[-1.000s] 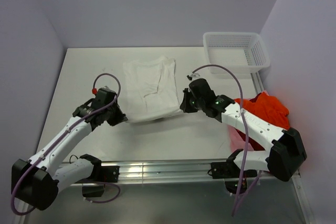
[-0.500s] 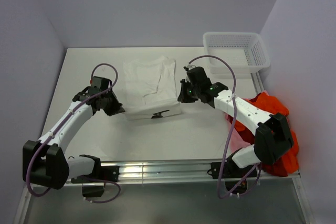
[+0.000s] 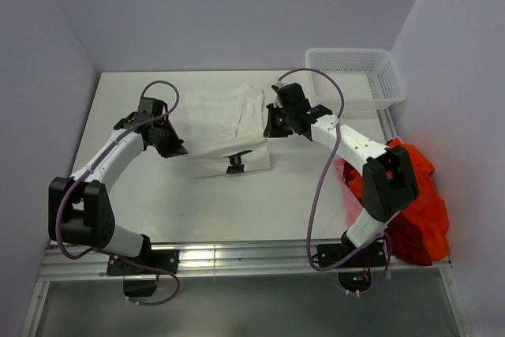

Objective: Roll the t-shirts
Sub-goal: Roll the tshirt

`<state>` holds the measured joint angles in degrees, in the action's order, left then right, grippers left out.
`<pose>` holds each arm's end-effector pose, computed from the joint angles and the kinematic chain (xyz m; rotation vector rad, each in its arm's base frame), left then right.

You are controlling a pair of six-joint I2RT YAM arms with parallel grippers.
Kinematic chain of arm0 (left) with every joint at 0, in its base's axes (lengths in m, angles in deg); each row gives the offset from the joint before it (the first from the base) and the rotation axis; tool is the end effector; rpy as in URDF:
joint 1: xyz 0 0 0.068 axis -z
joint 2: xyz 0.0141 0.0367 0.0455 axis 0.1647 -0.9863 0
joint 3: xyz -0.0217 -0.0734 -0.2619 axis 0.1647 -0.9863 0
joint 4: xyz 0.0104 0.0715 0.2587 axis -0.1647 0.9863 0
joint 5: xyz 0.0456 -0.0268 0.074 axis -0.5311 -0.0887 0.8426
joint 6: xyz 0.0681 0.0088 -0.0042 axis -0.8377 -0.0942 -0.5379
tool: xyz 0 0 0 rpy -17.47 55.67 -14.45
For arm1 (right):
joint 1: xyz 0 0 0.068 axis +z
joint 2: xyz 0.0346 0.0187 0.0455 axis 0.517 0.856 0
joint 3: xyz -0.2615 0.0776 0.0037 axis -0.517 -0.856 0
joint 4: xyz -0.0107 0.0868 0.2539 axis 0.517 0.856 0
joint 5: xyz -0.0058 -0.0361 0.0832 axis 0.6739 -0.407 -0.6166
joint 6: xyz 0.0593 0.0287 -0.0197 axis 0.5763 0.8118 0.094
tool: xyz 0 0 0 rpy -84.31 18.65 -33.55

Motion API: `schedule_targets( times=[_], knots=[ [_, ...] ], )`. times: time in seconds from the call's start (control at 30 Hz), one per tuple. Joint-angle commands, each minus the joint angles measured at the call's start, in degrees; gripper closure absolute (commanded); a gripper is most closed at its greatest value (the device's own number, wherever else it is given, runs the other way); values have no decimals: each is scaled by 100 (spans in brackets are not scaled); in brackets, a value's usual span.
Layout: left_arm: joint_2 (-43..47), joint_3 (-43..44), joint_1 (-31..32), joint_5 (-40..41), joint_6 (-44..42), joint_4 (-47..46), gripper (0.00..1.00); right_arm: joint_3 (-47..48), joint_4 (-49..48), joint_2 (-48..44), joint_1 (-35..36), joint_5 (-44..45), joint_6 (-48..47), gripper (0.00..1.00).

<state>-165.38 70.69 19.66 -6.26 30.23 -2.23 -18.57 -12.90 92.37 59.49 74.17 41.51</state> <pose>0.3007 -0.0628 0.2207 -0.7181 2.5979 -0.5132 0.3307 0.1883 0.2440 -0.2135 2.4388 0.5931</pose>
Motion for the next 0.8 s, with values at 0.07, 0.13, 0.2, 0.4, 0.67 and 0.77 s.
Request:
schedule_targets(
  times=[0.07,0.13,0.2,0.4,0.67,0.77],
  knots=[
    [-372,511,-156,23,-312,-74,94,559,1,404,-269,-192,-211,100],
    [-565,556,-191,14,-330,-118,94,743,18,614,-322,-219,-229,100],
    [-723,591,-209,5,-347,-197,94,910,36,825,-357,-228,-220,100],
    [-1145,758,-261,31,-417,-329,93,1182,-70,1264,-419,-333,-132,100],
    [-1628,995,-279,-100,-479,-496,89,1359,-193,1731,-533,-342,-9,100],
    [-1725,1074,-288,-127,-488,-504,89,1377,-210,1793,-559,-342,17,100]
  ],
)
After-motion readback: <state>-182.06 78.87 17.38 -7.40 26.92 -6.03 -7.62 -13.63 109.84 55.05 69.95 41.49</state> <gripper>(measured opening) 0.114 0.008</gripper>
